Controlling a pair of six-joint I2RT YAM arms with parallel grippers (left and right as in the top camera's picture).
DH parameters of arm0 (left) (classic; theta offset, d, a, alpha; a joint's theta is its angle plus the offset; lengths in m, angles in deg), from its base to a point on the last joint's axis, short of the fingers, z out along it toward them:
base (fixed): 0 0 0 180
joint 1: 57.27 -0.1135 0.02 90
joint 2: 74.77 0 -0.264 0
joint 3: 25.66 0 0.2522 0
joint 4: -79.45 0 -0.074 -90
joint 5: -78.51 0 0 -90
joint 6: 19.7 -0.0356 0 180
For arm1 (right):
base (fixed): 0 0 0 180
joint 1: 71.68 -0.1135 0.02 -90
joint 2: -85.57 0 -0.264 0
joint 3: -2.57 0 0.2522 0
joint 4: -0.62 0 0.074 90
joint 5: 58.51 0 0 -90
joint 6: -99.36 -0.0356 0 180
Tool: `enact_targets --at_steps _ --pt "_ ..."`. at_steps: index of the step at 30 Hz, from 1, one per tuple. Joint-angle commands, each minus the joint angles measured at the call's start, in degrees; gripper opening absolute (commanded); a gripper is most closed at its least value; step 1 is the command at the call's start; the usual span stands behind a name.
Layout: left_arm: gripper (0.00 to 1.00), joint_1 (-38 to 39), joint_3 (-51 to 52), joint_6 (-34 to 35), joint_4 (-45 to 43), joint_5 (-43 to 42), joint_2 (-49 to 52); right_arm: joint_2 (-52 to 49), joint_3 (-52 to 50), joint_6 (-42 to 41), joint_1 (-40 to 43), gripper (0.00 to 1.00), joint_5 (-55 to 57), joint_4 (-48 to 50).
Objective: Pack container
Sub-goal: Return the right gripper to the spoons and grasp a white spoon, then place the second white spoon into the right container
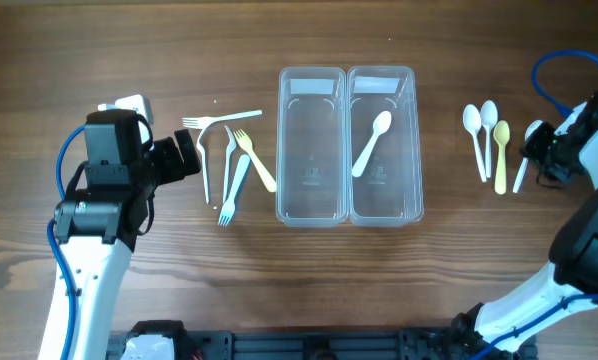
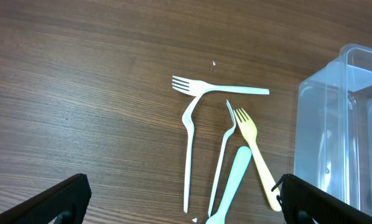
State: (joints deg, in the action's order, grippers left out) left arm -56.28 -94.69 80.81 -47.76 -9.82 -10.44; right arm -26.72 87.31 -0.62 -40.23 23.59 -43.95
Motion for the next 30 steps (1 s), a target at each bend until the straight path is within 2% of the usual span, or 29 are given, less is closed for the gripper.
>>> enact_targets --at_steps 1,2,4,8,12,17,23,30 --pt "1.0 -0.4 -1.3 -1.3 -0.2 0.4 0.1 -2.0 0.5 -0.1 -0.1 0.45 -0.4 0.4" --pt "1.0 -0.4 -1.3 -1.3 -0.2 0.4 0.1 -2.5 0.5 0.0 -0.1 0.44 -0.4 0.4" --pt "1.0 -0.4 -1.3 -1.3 -0.2 0.4 0.1 -2.7 0.5 -0.1 -0.1 0.35 -0.4 0.3" --pt "1.0 -0.4 -1.3 -1.3 -0.2 0.4 0.1 -2.7 0.5 0.0 -0.1 0.23 -0.4 -0.6" --pt "1.0 -0.4 -1.3 -1.3 -0.2 0.4 0.1 -2.7 0.5 -0.1 -0.1 0.17 2.0 -2.8" --pt "1.0 -0.4 -1.3 -1.3 -0.2 0.4 0.1 -2.7 0.5 -0.1 -0.1 0.11 2.5 -4.3" --pt "1.0 -0.4 -1.3 -1.3 -0.2 0.4 0.1 -2.7 0.5 -0.7 -0.1 0.05 8.3 -7.0" --pt "1.0 -0.4 -1.3 -1.3 -0.2 0.4 0.1 2.5 3.2 -2.3 -0.1 0.04 -2.3 -9.7"
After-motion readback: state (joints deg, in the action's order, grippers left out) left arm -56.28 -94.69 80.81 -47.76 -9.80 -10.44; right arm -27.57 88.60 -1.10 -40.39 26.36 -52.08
